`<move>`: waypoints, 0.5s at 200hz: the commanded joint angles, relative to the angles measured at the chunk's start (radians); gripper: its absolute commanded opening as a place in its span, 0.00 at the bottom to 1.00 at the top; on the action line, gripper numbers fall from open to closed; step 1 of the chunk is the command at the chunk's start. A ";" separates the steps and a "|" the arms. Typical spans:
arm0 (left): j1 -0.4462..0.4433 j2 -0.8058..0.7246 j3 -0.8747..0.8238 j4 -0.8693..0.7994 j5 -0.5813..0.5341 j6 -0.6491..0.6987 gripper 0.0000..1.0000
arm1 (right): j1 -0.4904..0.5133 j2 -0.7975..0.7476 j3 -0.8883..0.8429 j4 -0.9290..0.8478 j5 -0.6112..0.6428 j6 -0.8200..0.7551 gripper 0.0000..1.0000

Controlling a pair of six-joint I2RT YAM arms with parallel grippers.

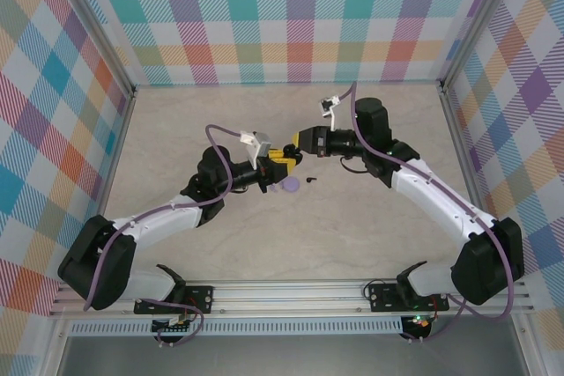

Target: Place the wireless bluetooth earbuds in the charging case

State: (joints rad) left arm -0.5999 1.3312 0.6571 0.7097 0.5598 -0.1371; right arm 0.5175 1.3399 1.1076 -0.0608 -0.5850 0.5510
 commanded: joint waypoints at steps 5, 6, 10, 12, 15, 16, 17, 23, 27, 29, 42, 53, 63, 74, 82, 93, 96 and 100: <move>-0.010 -0.042 -0.007 0.049 0.002 0.028 0.10 | 0.014 -0.026 0.032 0.015 -0.033 -0.047 0.26; -0.011 -0.042 -0.007 0.049 0.002 0.027 0.10 | 0.014 -0.026 0.032 0.015 -0.033 -0.047 0.26; -0.010 -0.043 -0.007 0.048 0.000 0.028 0.10 | 0.016 -0.026 0.032 0.013 -0.032 -0.049 0.25; -0.011 -0.044 -0.007 0.049 0.000 0.028 0.10 | 0.017 -0.027 0.033 0.012 -0.031 -0.050 0.26; -0.011 -0.045 -0.007 0.049 0.000 0.028 0.10 | 0.016 -0.026 0.034 0.012 -0.030 -0.050 0.26; -0.011 -0.046 -0.007 0.049 0.000 0.028 0.10 | 0.016 -0.026 0.034 0.012 -0.030 -0.051 0.26; -0.011 -0.047 -0.007 0.049 -0.001 0.028 0.10 | 0.016 -0.026 0.034 0.012 -0.030 -0.050 0.26; -0.009 -0.048 -0.007 0.049 0.000 0.028 0.10 | 0.018 -0.025 0.034 0.011 -0.031 -0.051 0.26; -0.010 -0.049 -0.006 0.048 0.000 0.028 0.10 | 0.019 -0.025 0.034 0.013 -0.033 -0.052 0.26; -0.010 -0.050 -0.006 0.048 0.000 0.029 0.10 | 0.019 -0.024 0.034 0.013 -0.032 -0.052 0.26; -0.011 -0.051 -0.004 0.045 0.000 0.027 0.10 | 0.022 -0.024 0.034 0.013 -0.032 -0.054 0.26; -0.011 -0.053 -0.004 0.048 0.005 0.026 0.10 | 0.025 -0.024 0.034 0.014 -0.027 -0.056 0.26; -0.011 -0.054 -0.002 0.045 0.004 0.024 0.10 | 0.024 -0.022 0.035 0.013 -0.027 -0.057 0.25; -0.010 -0.056 -0.003 0.046 0.002 0.021 0.10 | 0.025 -0.022 0.035 0.012 -0.027 -0.057 0.26; -0.010 -0.057 -0.004 0.045 0.002 0.021 0.10 | 0.026 -0.021 0.035 0.010 -0.026 -0.058 0.26; -0.011 -0.057 -0.003 0.046 0.001 0.018 0.10 | 0.026 -0.021 0.034 0.009 -0.022 -0.061 0.26; -0.010 -0.057 -0.002 0.045 0.002 0.018 0.10 | 0.026 -0.022 0.034 0.008 -0.020 -0.061 0.26; -0.010 -0.058 -0.002 0.046 0.002 0.016 0.10 | 0.026 -0.022 0.034 0.008 -0.020 -0.062 0.26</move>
State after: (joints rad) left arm -0.6003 1.3033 0.6571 0.7105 0.5594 -0.1337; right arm 0.5346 1.3376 1.1088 -0.0624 -0.5884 0.5148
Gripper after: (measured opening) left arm 0.211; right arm 0.256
